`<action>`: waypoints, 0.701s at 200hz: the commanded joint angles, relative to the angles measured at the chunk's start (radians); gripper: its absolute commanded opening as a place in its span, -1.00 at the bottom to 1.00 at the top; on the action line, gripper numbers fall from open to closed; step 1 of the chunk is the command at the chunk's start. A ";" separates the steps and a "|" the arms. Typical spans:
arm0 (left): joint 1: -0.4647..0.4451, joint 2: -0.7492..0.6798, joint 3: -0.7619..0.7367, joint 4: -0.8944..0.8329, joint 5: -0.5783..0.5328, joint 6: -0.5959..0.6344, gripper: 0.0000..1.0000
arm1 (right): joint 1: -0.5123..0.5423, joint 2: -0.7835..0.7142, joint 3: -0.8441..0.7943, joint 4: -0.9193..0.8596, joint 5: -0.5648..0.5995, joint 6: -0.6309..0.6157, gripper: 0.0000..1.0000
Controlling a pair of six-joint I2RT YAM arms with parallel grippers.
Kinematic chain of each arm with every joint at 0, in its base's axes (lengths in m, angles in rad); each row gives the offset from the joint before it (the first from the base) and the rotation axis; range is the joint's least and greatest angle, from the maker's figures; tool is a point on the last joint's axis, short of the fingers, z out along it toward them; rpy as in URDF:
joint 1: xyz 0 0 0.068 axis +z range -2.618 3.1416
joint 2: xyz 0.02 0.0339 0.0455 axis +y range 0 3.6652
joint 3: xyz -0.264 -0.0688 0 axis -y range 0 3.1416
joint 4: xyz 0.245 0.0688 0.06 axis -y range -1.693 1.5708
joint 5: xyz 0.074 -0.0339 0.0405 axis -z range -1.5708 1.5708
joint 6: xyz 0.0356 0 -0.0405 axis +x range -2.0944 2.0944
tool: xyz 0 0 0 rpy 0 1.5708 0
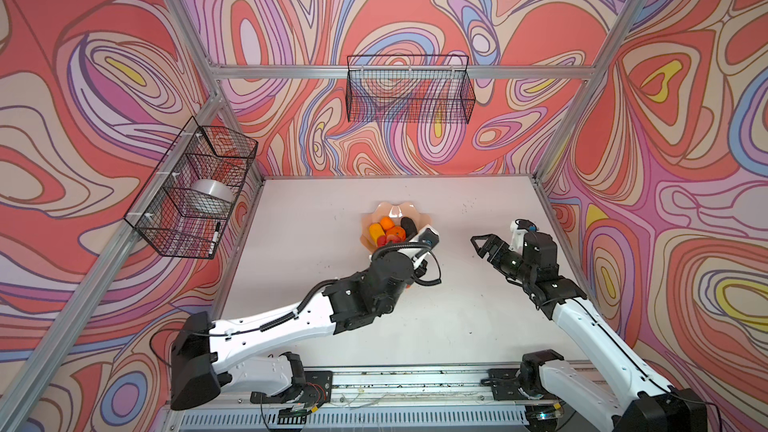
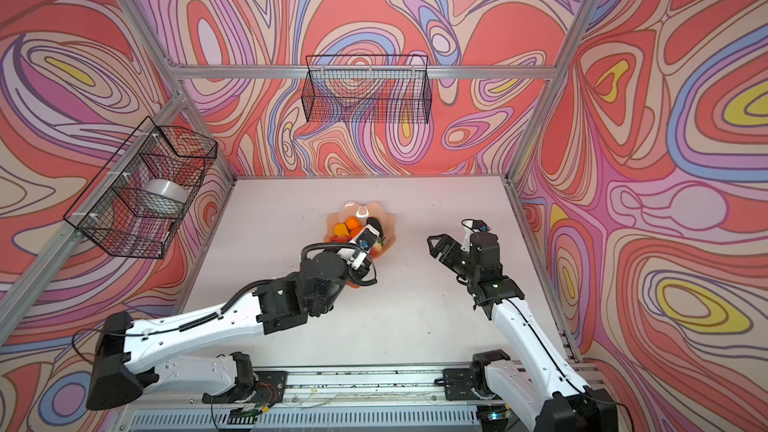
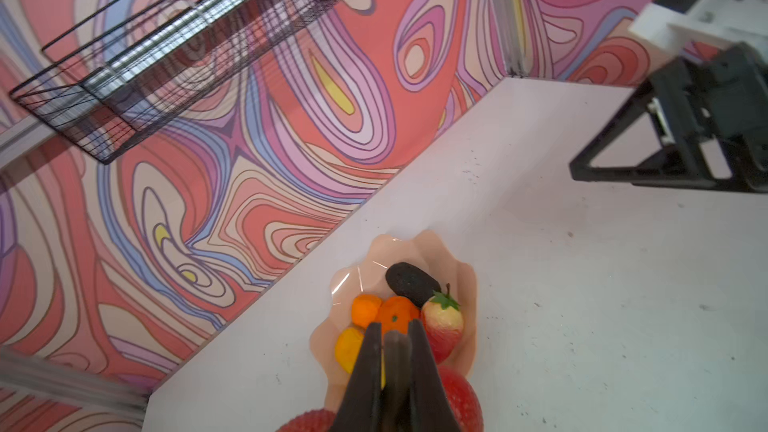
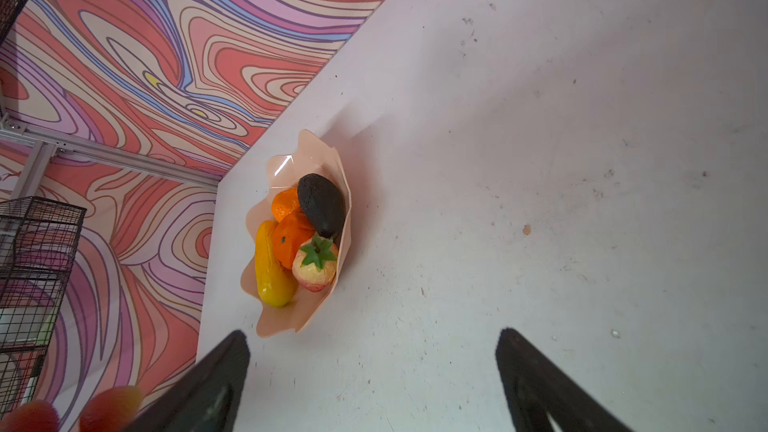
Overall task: Place and organize the fake fruits in the fruit bowl
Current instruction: 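Lift the lychee bunch with the left gripper and lay it in the bowl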
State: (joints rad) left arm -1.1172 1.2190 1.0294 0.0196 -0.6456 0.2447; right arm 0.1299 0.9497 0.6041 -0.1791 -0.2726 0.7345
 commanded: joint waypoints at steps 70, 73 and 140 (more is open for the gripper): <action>0.340 0.311 0.437 -0.511 0.282 -0.156 -1.00 | -0.008 -0.008 0.062 -0.039 0.019 -0.038 0.95; 0.345 0.329 0.451 -0.512 0.286 -0.152 -1.00 | -0.008 -0.010 0.062 -0.042 0.020 -0.039 0.95; 0.425 0.755 0.778 -0.549 0.255 -0.060 -1.00 | -0.009 -0.030 0.054 -0.058 0.033 -0.050 0.96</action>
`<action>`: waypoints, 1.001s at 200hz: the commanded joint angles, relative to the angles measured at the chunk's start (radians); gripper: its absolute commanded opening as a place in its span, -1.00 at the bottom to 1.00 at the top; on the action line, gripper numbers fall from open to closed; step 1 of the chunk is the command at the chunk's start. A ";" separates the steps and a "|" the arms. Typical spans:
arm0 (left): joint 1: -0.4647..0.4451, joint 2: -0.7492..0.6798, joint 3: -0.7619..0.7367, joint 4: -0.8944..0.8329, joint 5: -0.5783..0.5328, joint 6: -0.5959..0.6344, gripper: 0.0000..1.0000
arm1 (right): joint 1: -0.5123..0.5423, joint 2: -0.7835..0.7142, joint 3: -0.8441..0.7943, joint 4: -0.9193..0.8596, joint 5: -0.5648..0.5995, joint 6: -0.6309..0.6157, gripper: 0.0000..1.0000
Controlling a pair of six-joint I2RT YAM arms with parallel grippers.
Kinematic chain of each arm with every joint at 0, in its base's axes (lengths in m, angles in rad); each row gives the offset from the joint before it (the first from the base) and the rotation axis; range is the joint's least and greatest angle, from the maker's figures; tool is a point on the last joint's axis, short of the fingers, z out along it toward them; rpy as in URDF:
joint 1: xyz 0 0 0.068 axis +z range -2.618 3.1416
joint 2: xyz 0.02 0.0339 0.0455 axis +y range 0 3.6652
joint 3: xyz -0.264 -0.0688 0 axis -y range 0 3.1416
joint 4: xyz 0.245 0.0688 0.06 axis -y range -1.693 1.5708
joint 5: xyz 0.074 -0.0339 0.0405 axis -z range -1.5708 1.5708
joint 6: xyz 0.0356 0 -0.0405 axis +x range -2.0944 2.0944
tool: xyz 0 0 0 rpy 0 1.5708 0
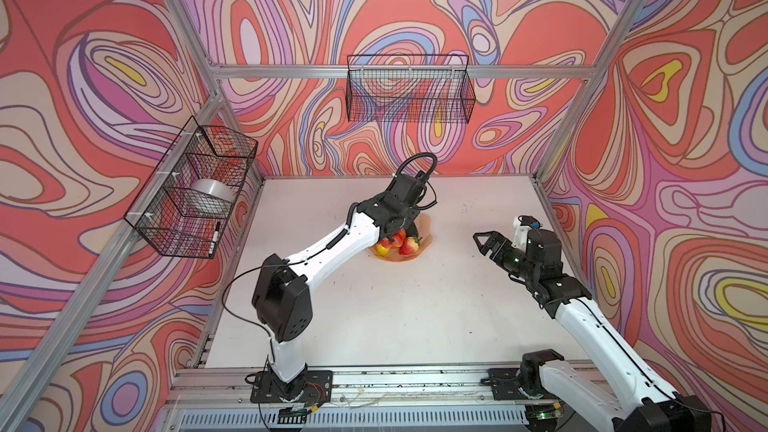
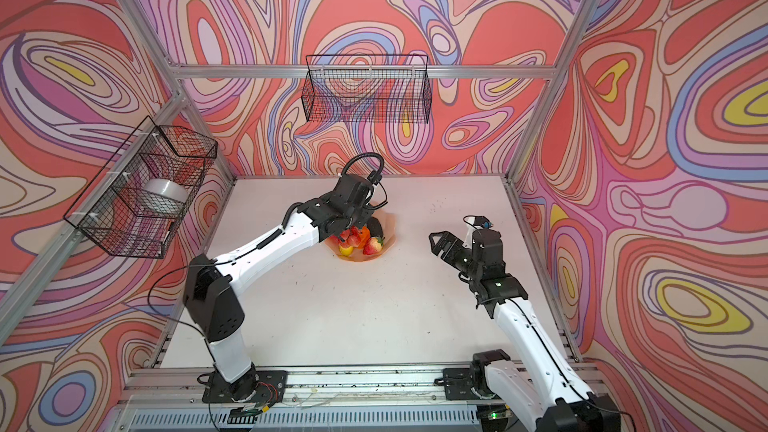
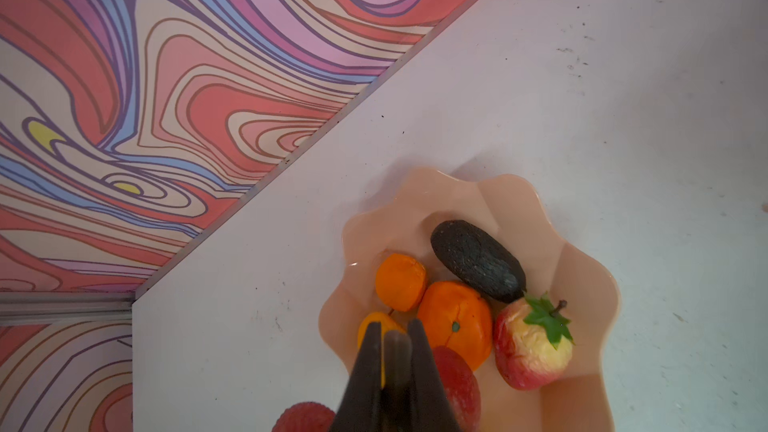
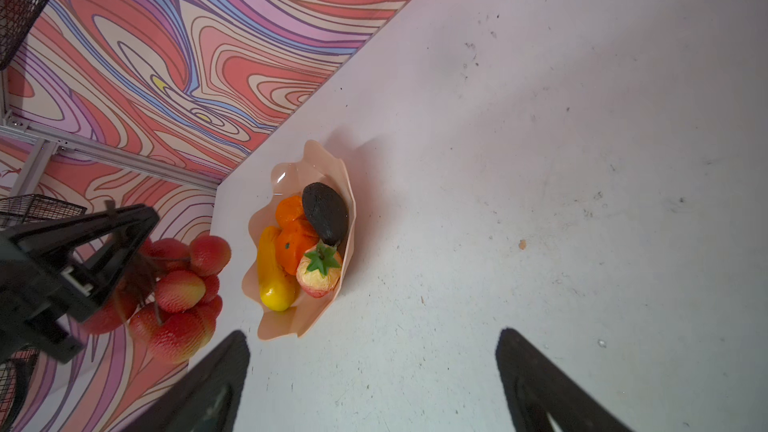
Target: Place and organize the fake fruits in the fruit bowl
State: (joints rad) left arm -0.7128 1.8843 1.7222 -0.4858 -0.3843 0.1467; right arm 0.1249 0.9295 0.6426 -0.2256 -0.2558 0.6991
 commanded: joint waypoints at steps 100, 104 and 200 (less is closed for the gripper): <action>0.044 0.290 0.255 -0.122 0.012 -0.048 -0.28 | -0.006 0.046 0.044 0.010 0.012 -0.029 0.96; 0.044 0.275 0.247 -0.109 0.017 -0.053 -0.19 | -0.005 0.049 0.044 0.013 0.012 -0.029 0.95; 0.096 -0.218 -0.125 0.265 0.079 -0.114 1.00 | -0.005 0.149 0.175 0.001 -0.015 -0.148 0.97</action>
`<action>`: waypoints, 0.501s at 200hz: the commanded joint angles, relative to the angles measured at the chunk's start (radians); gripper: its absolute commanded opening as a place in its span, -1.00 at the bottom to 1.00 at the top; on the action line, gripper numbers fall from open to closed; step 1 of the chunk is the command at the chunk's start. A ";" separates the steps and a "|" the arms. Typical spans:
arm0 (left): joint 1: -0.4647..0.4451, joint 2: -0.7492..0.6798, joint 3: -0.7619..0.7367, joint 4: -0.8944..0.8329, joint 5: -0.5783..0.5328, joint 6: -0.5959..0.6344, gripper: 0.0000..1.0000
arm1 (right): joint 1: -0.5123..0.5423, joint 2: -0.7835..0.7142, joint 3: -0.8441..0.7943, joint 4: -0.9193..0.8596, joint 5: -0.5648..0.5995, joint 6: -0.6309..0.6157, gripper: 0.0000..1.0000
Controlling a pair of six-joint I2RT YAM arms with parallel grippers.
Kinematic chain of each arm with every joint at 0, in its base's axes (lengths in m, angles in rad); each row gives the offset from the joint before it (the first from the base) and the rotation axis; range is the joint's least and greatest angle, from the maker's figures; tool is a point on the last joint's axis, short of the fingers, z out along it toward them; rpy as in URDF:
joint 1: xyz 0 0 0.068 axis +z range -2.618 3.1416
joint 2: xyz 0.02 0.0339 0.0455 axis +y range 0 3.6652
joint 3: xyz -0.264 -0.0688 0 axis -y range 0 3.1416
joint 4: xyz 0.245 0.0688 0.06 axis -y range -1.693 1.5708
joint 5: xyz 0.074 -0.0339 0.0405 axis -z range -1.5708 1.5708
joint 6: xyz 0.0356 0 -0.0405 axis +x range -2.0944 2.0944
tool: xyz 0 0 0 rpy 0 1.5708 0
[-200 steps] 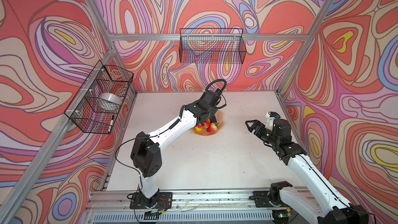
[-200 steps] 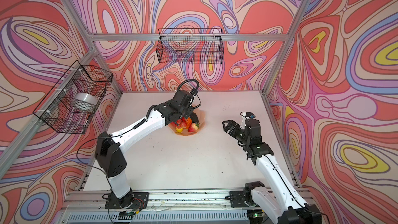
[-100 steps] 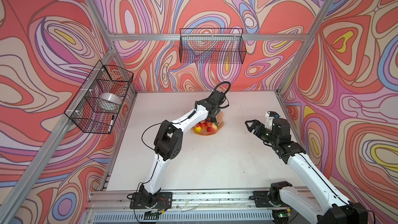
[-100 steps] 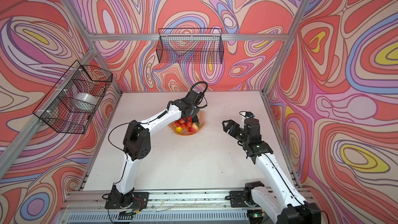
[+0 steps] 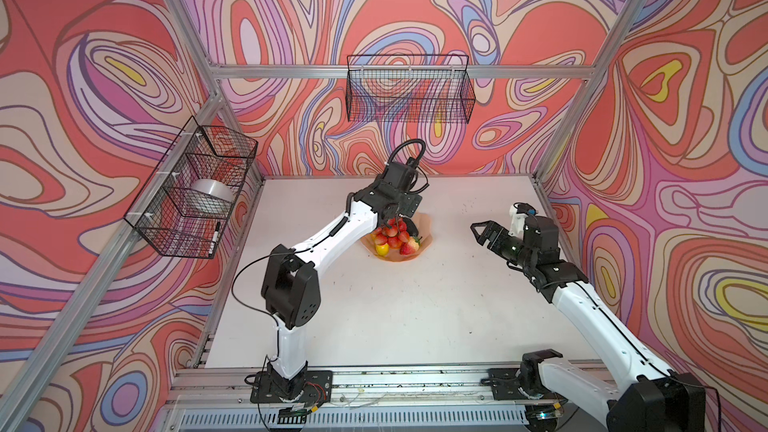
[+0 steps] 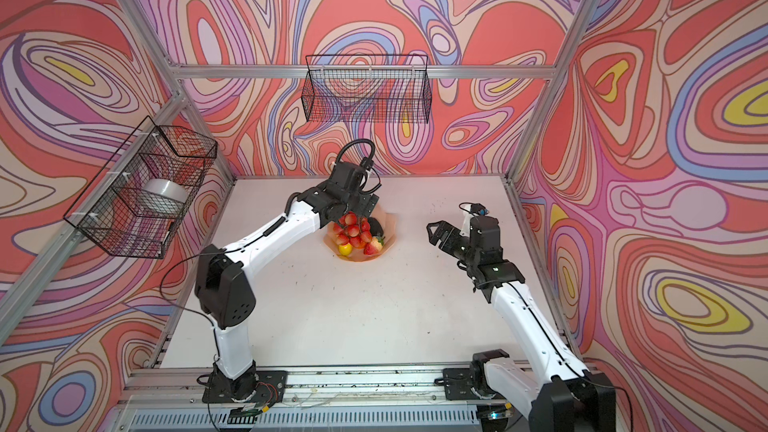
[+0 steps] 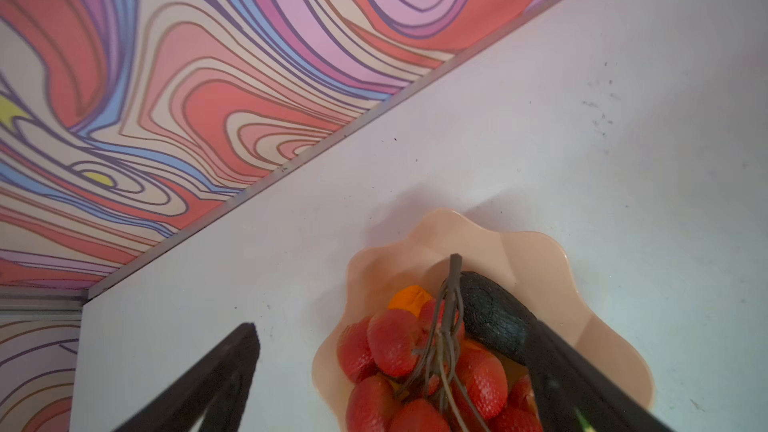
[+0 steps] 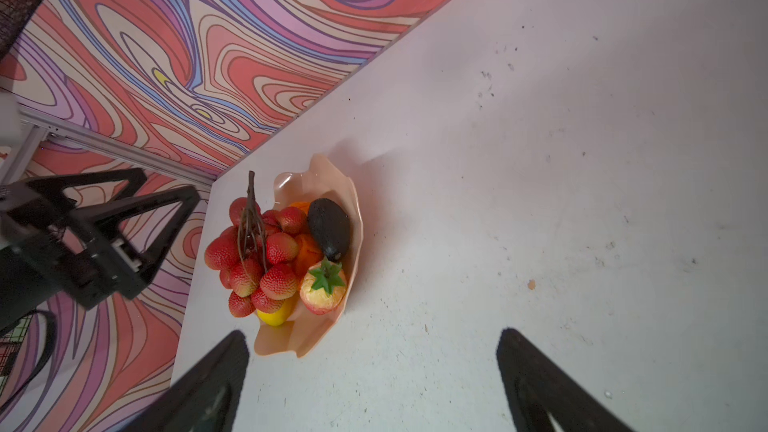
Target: Place and organize the fake fruits in the fruit bowl
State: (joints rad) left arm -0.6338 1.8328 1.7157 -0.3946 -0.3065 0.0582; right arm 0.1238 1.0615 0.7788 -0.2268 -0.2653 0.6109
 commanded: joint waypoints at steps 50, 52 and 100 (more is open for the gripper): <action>0.076 -0.723 -0.791 0.552 -0.186 0.022 1.00 | -0.006 -0.048 -0.032 0.083 0.145 -0.137 0.97; 0.085 -0.744 -0.818 0.555 -0.188 0.013 1.00 | -0.006 -0.051 -0.038 0.088 0.148 -0.142 0.97; 0.344 -0.917 -1.292 0.731 -0.183 -0.155 1.00 | -0.009 -0.065 -0.156 0.216 0.271 -0.233 0.97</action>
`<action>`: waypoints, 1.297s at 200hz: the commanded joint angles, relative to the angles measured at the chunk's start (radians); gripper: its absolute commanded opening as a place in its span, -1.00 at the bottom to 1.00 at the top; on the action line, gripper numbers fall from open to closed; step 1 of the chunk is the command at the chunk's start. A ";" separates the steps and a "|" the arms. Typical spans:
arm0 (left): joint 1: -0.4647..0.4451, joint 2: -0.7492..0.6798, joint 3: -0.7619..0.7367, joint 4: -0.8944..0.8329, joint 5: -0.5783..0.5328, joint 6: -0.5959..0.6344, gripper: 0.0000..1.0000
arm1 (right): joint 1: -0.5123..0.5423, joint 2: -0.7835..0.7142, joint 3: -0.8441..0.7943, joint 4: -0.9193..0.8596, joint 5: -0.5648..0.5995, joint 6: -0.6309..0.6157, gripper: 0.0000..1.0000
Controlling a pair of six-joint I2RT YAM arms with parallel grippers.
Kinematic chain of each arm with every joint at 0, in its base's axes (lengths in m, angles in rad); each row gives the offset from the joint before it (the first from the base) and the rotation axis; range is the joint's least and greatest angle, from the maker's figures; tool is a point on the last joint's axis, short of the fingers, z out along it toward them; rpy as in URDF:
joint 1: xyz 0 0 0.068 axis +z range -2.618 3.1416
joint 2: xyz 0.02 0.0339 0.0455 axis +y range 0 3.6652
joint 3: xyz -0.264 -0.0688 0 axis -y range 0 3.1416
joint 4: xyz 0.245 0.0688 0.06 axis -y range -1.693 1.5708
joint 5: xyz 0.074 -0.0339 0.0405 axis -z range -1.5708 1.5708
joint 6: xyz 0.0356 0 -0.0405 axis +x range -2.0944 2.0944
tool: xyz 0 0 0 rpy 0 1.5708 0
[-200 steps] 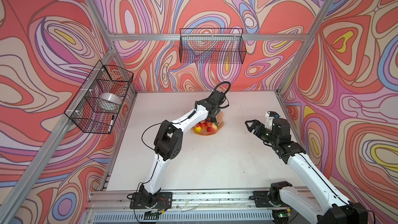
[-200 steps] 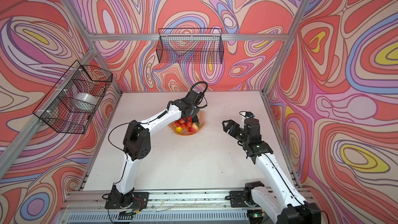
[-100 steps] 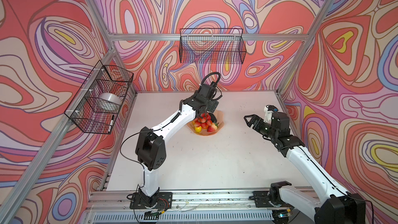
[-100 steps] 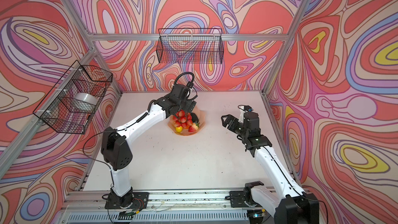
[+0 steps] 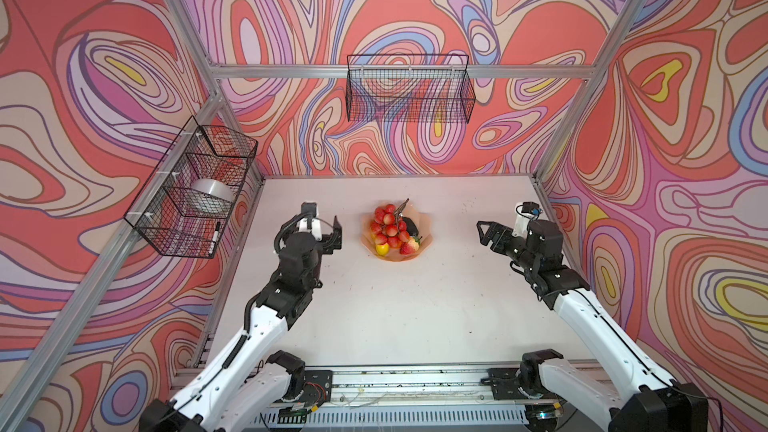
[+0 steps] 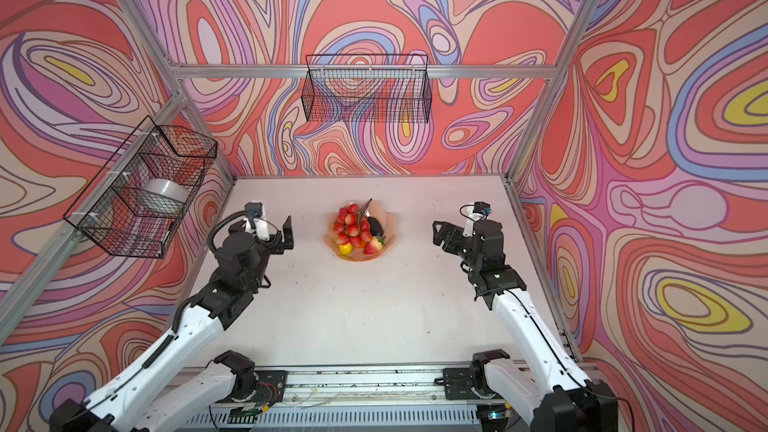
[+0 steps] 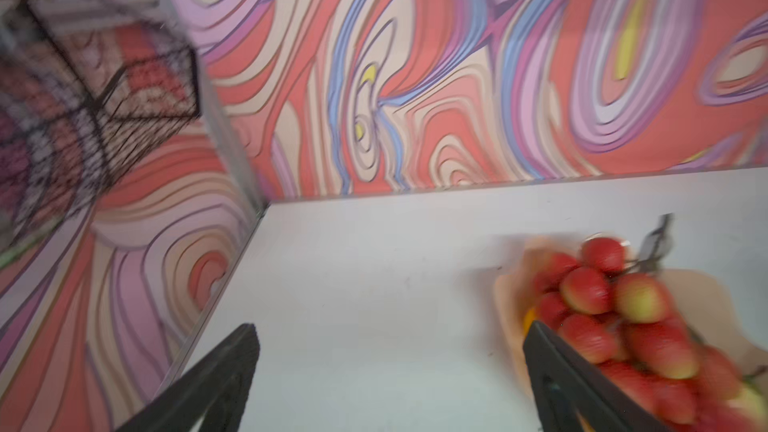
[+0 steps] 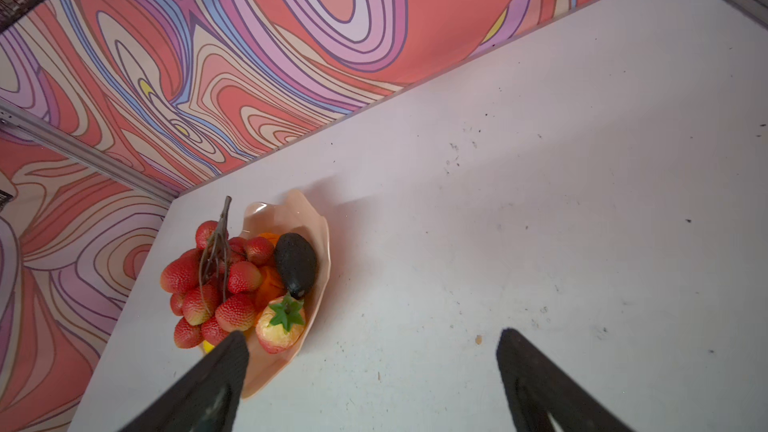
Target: Place and organize the fake fruits in the fruit bowl
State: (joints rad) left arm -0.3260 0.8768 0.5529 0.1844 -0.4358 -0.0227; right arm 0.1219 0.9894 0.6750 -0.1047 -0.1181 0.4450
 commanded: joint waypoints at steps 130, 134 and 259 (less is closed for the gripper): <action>0.344 0.634 -0.286 0.864 0.347 -0.054 1.00 | -0.022 0.625 -0.230 1.044 0.449 -0.446 0.97; 0.344 0.608 -0.268 0.792 0.333 -0.063 1.00 | -0.024 0.641 -0.225 1.044 0.434 -0.444 0.97; 0.335 0.661 -0.182 0.708 0.423 -0.006 1.00 | -0.066 0.723 -0.246 1.146 0.361 -0.428 0.97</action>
State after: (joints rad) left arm 0.0124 1.5322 0.3557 0.8982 -0.0486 -0.0452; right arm 0.0597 1.7061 0.4286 1.0115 0.2481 0.0196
